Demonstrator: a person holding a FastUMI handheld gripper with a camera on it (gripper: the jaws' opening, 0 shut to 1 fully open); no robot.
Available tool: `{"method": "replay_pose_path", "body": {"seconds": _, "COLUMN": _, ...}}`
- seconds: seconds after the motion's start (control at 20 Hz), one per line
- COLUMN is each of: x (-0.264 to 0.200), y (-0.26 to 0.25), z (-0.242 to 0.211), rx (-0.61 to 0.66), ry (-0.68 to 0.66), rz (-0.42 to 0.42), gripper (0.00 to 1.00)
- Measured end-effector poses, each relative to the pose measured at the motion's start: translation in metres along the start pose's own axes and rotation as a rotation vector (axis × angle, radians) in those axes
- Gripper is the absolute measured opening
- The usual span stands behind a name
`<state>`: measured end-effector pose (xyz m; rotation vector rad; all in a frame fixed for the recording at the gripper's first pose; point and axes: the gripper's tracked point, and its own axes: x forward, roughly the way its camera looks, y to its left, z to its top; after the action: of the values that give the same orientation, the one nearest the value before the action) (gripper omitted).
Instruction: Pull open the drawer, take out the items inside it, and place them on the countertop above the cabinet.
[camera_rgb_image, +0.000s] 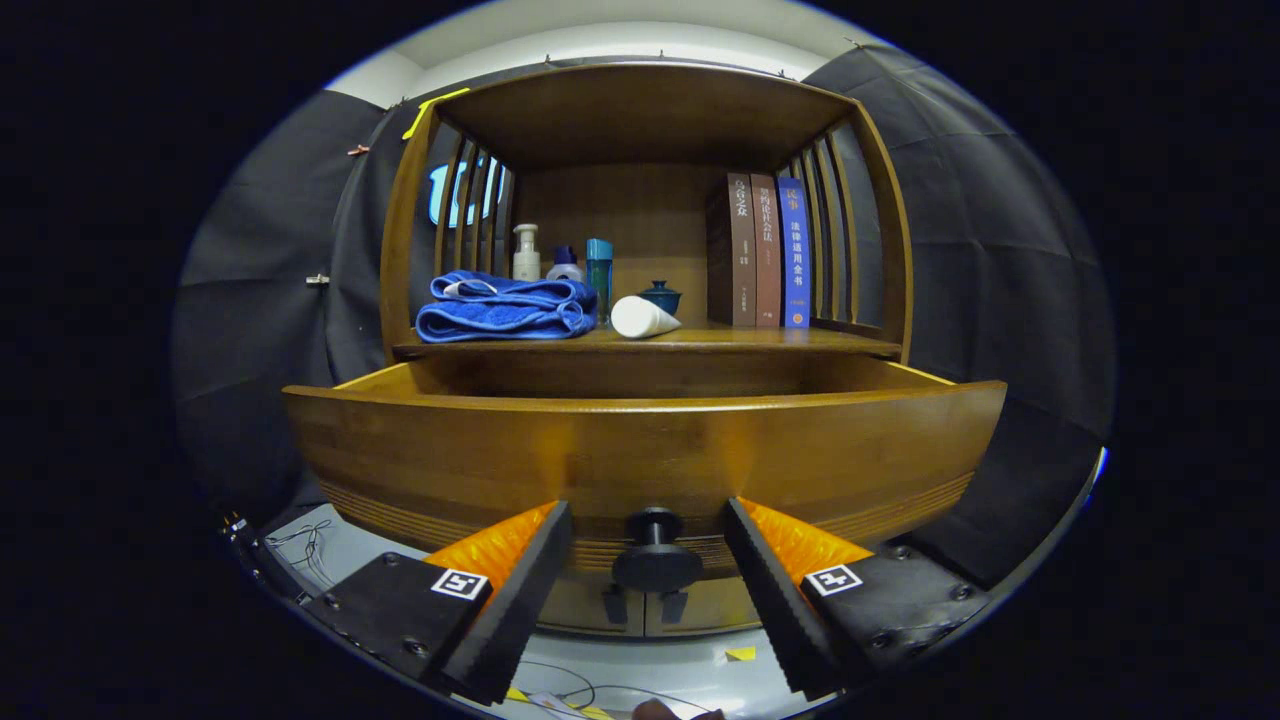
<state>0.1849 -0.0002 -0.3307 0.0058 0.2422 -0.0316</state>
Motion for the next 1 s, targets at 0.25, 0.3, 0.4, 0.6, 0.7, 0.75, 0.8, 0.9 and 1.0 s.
{"method": "replay_pose_path", "body": {"seconds": 0.25, "x": 0.036, "y": 0.002, "z": 0.007, "rx": 0.0, "ry": -0.003, "rz": -0.006, "gripper": 0.99}}
{"method": "replay_pose_path", "body": {"seconds": 0.3, "x": 0.043, "y": 0.003, "z": 0.009, "rx": 0.002, "ry": -0.006, "rz": -0.008, "gripper": 1.0}}
{"method": "replay_pose_path", "body": {"seconds": 0.4, "x": 0.056, "y": 0.003, "z": 0.011, "rx": 0.0, "ry": -0.009, "rz": -0.009, "gripper": 0.99}}
{"method": "replay_pose_path", "body": {"seconds": 0.6, "x": 0.076, "y": 0.004, "z": 0.014, "rx": -0.008, "ry": -0.013, "rz": -0.012, "gripper": 0.99}}
{"method": "replay_pose_path", "body": {"seconds": 0.7, "x": 0.087, "y": 0.004, "z": 0.016, "rx": -0.018, "ry": -0.015, "rz": -0.015, "gripper": 0.99}}
{"method": "replay_pose_path", "body": {"seconds": 0.75, "x": 0.092, "y": 0.004, "z": 0.017, "rx": -0.022, "ry": -0.017, "rz": -0.016, "gripper": 0.99}}
{"method": "replay_pose_path", "body": {"seconds": 0.8, "x": 0.095, "y": 0.005, "z": 0.017, "rx": -0.027, "ry": -0.018, "rz": -0.017, "gripper": 0.99}}
{"method": "replay_pose_path", "body": {"seconds": 0.9, "x": 0.103, "y": 0.004, "z": 0.018, "rx": -0.033, "ry": -0.019, "rz": -0.019, "gripper": 0.99}}
{"method": "replay_pose_path", "body": {"seconds": 1.0, "x": 0.109, "y": 0.005, "z": 0.019, "rx": -0.035, "ry": -0.015, "rz": -0.02, "gripper": 0.99}}
